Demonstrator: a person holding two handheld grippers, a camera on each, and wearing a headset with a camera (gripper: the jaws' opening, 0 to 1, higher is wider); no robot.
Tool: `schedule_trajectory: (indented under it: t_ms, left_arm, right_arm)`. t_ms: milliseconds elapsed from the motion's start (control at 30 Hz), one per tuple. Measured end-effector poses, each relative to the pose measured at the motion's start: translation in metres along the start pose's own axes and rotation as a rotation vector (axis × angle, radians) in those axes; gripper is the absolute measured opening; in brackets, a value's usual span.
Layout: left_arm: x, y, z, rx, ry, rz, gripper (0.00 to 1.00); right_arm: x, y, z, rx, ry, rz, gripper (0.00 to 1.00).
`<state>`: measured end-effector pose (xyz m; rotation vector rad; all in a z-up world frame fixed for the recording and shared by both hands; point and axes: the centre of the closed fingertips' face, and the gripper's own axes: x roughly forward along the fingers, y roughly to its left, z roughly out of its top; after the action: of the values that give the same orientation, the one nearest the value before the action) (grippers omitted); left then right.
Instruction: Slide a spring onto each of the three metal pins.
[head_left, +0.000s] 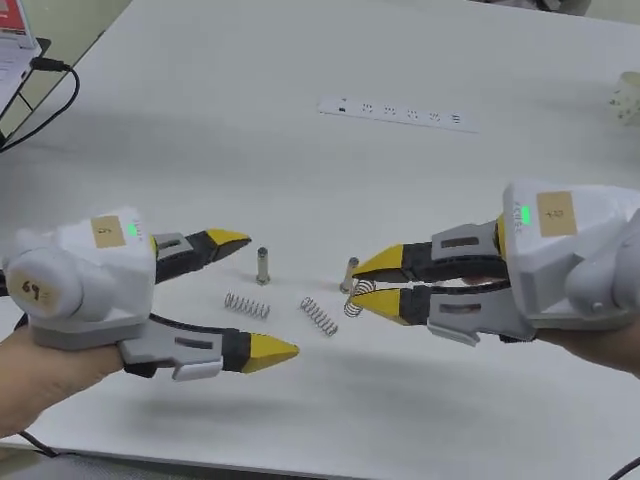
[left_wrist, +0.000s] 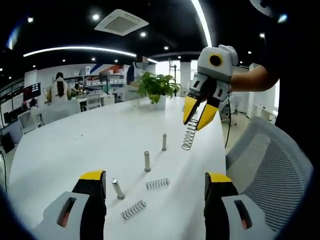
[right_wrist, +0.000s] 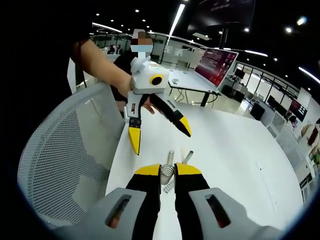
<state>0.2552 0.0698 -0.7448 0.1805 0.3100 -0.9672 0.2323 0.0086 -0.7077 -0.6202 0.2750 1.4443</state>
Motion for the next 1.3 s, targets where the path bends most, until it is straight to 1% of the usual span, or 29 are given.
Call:
schedule_trajectory:
  t_ms: [67, 200, 300, 400, 500, 633, 700, 767, 900, 967, 1133, 1300]
  left_arm:
    - [-0.004, 0.007, 0.0, -0.011, 0.0, 0.017, 0.82]
    - [-0.011, 0.014, 0.0, -0.017, 0.002, 0.03, 0.86]
    - [-0.015, 0.015, -0.003, -0.027, 0.015, 0.024, 0.92]
    - [-0.017, 0.016, -0.007, -0.007, 0.036, 0.024, 0.94]
    - [-0.019, 0.016, -0.009, -0.011, 0.046, 0.017, 0.98]
    - [-0.022, 0.018, -0.012, -0.025, 0.053, 0.019, 0.98]
    - [-0.024, 0.021, -0.013, -0.022, 0.061, 0.026, 0.98]
    - [-0.025, 0.022, -0.013, -0.024, 0.061, 0.027, 0.98]
    - [-0.029, 0.027, -0.01, -0.032, 0.047, 0.043, 0.98]
    - [-0.029, 0.028, -0.011, -0.044, 0.047, 0.047, 0.98]
    - [-0.031, 0.029, -0.014, -0.044, 0.058, 0.051, 0.98]
    - [-0.034, 0.031, -0.017, -0.052, 0.064, 0.057, 0.98]
  right_arm:
    - [-0.001, -0.001, -0.001, 0.001, 0.001, -0.003, 0.07]
    - [-0.003, -0.002, -0.002, 0.006, 0.004, -0.012, 0.07]
    - [-0.005, -0.003, -0.004, 0.012, 0.005, -0.02, 0.07]
    - [-0.007, -0.004, -0.005, 0.014, 0.009, -0.027, 0.07]
    - [-0.009, -0.006, -0.008, 0.022, 0.014, -0.037, 0.07]
    - [-0.013, -0.007, -0.012, 0.031, 0.018, -0.049, 0.07]
    - [-0.014, -0.007, -0.014, 0.034, 0.021, -0.056, 0.07]
    - [-0.017, -0.008, -0.016, 0.042, 0.023, -0.064, 0.07]
    - [-0.023, -0.012, -0.022, 0.059, 0.034, -0.082, 0.07]
    - [-0.026, -0.014, -0.026, 0.062, 0.047, -0.087, 0.07]
    - [-0.031, -0.021, -0.038, 0.072, 0.091, -0.101, 0.07]
    - [-0.037, -0.025, -0.043, 0.074, 0.109, -0.111, 0.07]
